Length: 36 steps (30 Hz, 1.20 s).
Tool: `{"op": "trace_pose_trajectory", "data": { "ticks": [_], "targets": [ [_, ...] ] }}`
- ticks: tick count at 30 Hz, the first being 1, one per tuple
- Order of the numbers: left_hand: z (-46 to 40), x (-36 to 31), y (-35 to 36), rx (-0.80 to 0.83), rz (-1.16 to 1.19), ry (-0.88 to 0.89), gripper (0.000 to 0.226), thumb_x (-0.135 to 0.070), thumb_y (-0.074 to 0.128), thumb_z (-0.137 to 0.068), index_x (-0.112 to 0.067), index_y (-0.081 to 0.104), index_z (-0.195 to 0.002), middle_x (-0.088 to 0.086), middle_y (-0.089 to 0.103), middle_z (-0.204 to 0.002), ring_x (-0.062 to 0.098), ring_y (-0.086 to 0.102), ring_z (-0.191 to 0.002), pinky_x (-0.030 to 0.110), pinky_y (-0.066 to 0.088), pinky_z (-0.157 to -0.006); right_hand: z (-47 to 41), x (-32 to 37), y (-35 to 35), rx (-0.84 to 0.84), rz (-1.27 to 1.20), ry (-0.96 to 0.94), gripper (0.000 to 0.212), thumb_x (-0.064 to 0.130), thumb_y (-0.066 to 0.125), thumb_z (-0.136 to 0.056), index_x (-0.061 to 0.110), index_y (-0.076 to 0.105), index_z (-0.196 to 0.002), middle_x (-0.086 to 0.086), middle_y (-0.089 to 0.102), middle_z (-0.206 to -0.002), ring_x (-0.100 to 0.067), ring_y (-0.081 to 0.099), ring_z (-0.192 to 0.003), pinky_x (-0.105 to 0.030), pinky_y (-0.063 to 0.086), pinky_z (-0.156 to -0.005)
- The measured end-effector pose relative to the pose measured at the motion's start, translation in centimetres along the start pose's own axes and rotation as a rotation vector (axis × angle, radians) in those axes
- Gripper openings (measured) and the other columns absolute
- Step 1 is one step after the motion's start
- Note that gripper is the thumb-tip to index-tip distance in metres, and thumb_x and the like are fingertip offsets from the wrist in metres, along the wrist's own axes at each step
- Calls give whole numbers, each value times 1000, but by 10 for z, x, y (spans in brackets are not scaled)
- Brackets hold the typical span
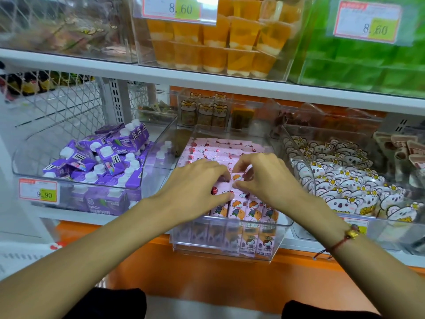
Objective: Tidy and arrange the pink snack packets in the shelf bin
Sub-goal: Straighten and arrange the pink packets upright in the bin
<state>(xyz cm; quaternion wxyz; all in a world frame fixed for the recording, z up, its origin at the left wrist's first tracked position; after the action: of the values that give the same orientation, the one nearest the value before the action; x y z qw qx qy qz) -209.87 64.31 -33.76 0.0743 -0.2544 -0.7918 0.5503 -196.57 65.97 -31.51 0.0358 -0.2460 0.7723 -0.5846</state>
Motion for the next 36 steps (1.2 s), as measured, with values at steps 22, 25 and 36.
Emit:
{"op": "trace_pose_trajectory", "data": {
  "ticks": [22,25,36],
  "targets": [
    [0,-6,12,105,-119,166,38,-34,30,-100,-31,51,-131,-12,45,-132,9,36,-122,27,33,-95,34,3,0,90,185,-180,45,57,66,-78,31,59,-113,12,54,-117,-11,41,-111,-30,31,-90],
    [1,-4,7,40,-43,128,35,-31,35,-101,-30,49,-133,-14,47,-135,8,36,-125,28,34,-100,36,1,-5,63,37,-183,40,50,71,-77,28,60,-108,14,60,-109,-8,48,-106,-27,35,-87],
    [7,-3,-12,-50,191,-32,39,-39,46,-98,-36,43,-137,-17,48,-138,5,40,-127,28,40,-95,32,-14,-39,-382,-709,13,18,18,68,-86,22,56,-98,5,65,-89,1,61,-79,-9,46,-65]
  ]
}}
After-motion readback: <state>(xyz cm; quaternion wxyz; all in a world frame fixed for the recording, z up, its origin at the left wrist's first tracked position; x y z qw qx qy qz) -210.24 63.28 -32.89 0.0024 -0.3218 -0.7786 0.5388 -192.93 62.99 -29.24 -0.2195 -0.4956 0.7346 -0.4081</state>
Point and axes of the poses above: each hand's wrist, its own z-axis away from the middle knuckle, its own y-axis out of the palm, x = y × z, the point moved 5 cm from there along -z, towards the middle knuckle
